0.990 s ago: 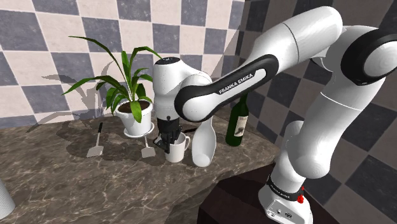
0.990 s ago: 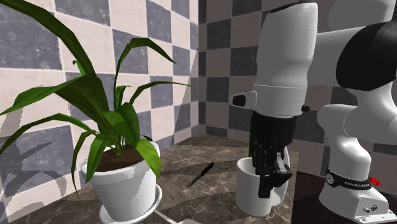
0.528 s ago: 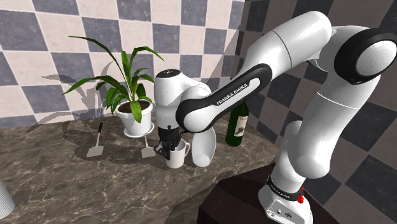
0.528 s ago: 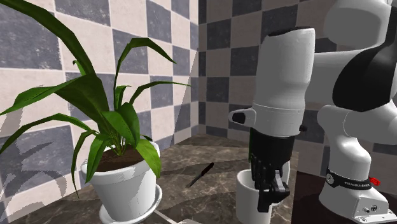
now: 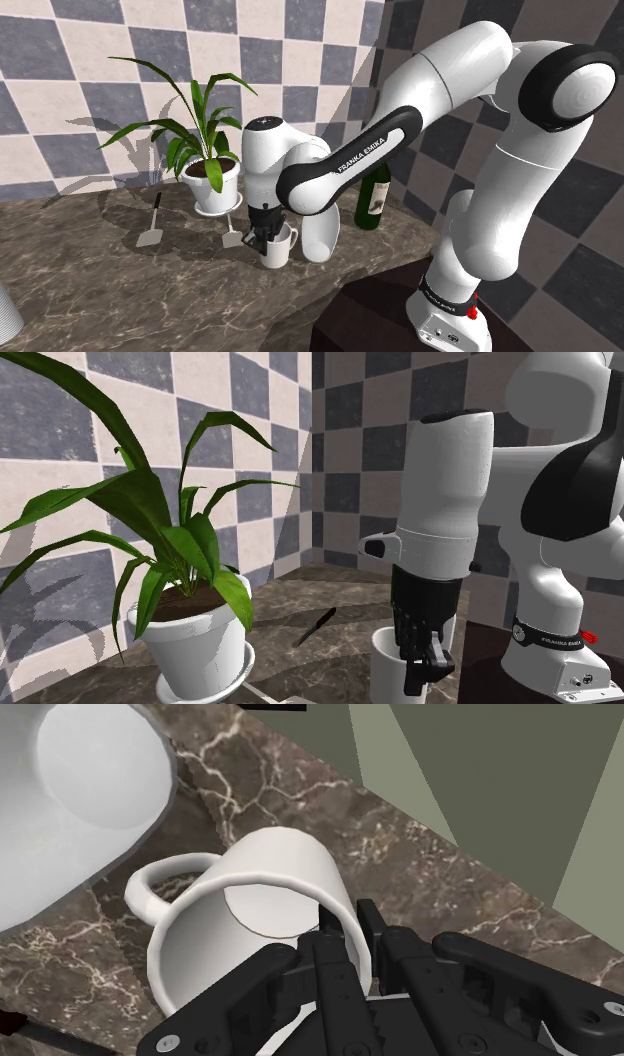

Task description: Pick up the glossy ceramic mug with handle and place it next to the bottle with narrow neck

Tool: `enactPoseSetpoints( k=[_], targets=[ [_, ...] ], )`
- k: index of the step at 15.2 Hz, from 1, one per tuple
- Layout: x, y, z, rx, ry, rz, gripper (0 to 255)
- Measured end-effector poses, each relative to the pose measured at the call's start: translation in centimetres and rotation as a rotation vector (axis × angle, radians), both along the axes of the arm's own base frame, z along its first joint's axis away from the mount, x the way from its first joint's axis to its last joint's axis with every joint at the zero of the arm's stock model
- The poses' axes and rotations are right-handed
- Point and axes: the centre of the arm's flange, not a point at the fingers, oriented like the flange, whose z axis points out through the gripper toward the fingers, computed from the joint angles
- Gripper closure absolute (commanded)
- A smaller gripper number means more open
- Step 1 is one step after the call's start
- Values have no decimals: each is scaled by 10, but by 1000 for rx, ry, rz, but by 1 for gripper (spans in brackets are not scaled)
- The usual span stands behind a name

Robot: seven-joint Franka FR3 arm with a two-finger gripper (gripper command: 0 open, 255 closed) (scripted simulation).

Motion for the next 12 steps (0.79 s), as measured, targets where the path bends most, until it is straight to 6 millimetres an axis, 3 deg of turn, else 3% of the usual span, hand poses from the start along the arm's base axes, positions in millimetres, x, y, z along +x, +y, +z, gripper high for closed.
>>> enactPoseSetpoints(
  k=[1, 7, 12],
  targets=[
    [0, 0, 0, 0, 0, 0, 0],
    [0, 0, 0, 0, 0, 0, 0],
    [-3, 1, 45, 1, -2, 0, 0]
  ],
)
